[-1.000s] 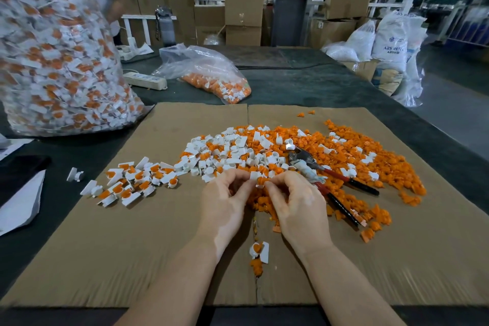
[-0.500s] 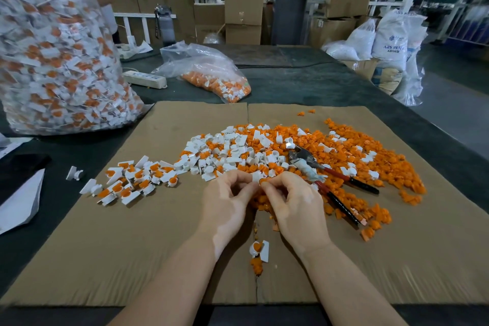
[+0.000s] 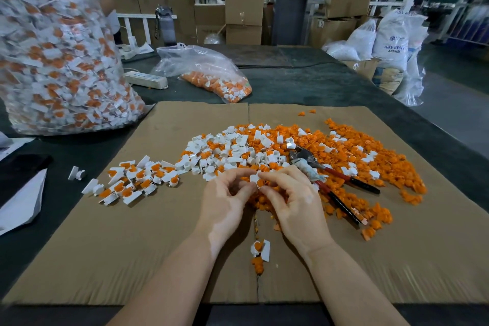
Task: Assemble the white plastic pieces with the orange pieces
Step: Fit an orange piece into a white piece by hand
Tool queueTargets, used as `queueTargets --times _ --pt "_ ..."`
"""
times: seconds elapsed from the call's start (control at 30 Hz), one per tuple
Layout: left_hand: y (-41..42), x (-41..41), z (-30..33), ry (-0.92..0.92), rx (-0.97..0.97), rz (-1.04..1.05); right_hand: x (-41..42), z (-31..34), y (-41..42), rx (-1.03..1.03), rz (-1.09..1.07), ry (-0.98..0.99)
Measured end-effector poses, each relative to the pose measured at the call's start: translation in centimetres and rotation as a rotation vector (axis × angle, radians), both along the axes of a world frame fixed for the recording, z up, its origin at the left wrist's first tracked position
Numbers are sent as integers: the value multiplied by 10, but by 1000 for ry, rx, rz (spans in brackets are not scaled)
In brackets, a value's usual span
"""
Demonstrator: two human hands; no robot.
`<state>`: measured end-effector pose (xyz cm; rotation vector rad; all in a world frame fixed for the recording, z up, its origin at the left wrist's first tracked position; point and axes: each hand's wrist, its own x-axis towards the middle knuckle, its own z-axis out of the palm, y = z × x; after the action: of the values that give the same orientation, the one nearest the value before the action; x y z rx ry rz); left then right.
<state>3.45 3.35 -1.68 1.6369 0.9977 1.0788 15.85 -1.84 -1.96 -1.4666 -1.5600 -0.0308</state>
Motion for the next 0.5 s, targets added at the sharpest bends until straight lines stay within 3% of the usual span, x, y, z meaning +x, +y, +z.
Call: queueTargets --times 0.5 --pt "1 2 -1 -22 -42 6 -1 1 -1 -32 -20 -79"
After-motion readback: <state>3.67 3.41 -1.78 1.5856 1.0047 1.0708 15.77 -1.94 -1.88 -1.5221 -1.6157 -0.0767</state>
